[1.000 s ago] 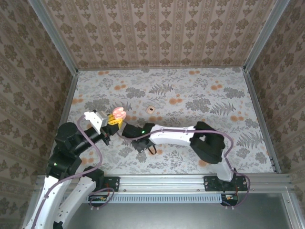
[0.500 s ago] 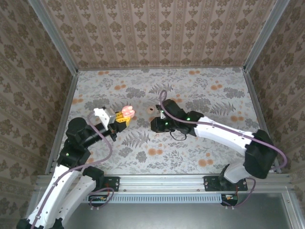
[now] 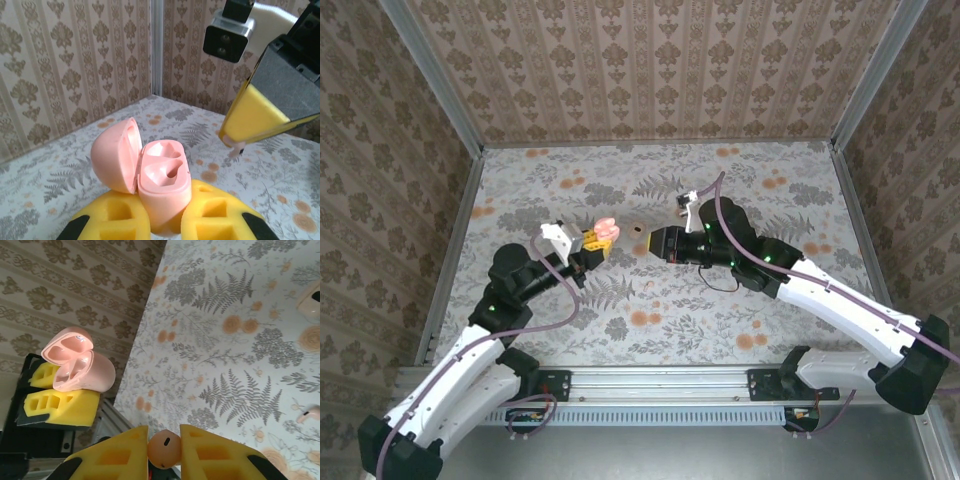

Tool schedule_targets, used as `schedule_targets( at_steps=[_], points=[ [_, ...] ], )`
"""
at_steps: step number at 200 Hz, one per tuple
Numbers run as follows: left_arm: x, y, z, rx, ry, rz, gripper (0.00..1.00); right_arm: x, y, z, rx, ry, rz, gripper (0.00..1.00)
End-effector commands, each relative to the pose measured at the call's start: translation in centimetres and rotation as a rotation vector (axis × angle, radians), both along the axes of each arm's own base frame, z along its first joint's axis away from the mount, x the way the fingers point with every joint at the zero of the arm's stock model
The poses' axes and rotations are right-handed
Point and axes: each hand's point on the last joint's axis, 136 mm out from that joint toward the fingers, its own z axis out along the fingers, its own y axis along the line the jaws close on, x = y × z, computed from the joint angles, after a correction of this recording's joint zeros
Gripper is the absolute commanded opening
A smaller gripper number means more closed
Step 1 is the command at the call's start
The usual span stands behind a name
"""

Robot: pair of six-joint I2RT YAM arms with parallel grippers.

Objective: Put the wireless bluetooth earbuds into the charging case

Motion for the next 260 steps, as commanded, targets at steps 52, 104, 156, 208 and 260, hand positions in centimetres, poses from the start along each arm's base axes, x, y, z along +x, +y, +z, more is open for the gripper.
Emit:
schedule_targets(
  at_steps=[52, 104, 156, 208, 260],
  points=[
    [-0.1, -1.4, 0.7, -0.029, -0.066, -0.036, 0.0, -1.0, 4.3, 6.7, 0.171, -0.055, 0.093, 0.19],
    [-0.7, -1.6, 0.5, -0.038, -0.146, -0.054, 0.0, -1.8, 5.3, 7.9, 0.232, -0.042, 0.114, 0.19],
    [-2.0, -1.9, 0.4, -0.013, -0.277, -0.078, 0.0, -2.2, 5.3, 8.7, 0.27, -0.044, 0.113, 0.19],
    [-2.7, -1.8, 0.3, 0.011, -0.362, -0.081, 0.0, -2.7, 4.5, 9.3, 0.281, -0.065, 0.105, 0.19],
    [-2.7, -1.8, 0.5, 0.037, -0.424, -0.062, 0.0, -2.8, 3.8, 9.5, 0.304, -0.09, 0.088, 0.19]
  ],
)
